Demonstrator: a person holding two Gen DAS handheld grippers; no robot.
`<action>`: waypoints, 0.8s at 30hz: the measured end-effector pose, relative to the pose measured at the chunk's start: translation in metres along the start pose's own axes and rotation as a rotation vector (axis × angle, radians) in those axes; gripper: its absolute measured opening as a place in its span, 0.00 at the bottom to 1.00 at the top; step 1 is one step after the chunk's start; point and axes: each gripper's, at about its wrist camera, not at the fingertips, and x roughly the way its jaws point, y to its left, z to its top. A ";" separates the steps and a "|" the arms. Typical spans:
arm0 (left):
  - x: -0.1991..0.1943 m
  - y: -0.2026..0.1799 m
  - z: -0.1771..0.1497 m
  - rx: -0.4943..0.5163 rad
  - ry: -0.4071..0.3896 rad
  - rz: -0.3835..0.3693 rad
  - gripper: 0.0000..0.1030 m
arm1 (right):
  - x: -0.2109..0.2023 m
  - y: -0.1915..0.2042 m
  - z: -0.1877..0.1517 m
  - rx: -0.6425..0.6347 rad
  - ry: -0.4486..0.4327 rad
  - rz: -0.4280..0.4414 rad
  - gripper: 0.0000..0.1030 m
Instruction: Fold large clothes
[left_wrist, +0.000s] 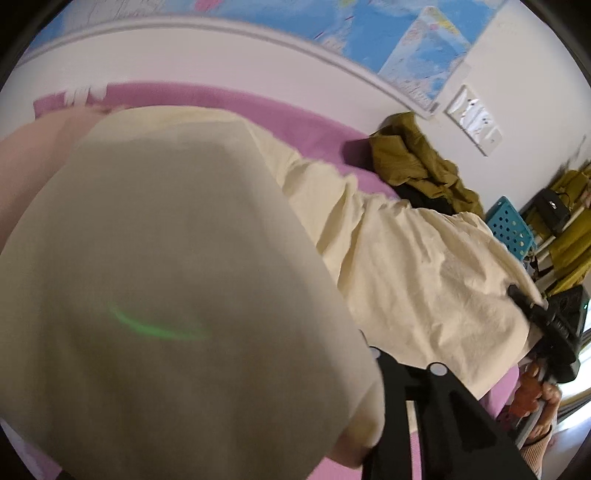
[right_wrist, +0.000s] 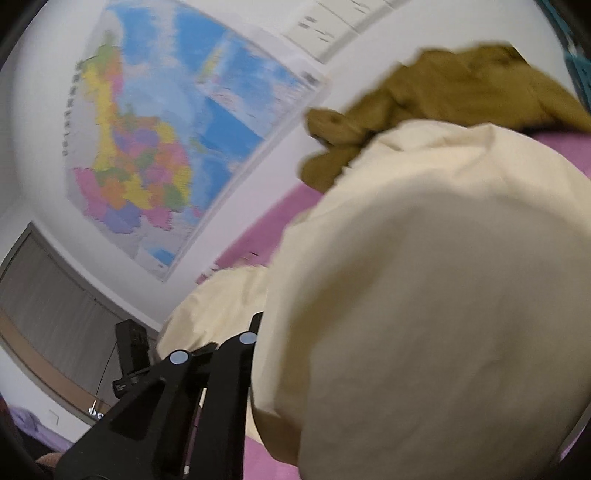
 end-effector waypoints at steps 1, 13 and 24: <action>-0.004 -0.003 0.002 0.011 -0.004 -0.005 0.24 | -0.002 0.007 0.004 -0.018 -0.007 0.004 0.12; -0.072 -0.021 0.042 0.110 -0.134 -0.013 0.18 | -0.010 0.077 0.042 -0.154 -0.059 0.096 0.12; -0.144 0.023 0.096 0.082 -0.324 0.108 0.18 | 0.054 0.157 0.086 -0.268 -0.050 0.231 0.12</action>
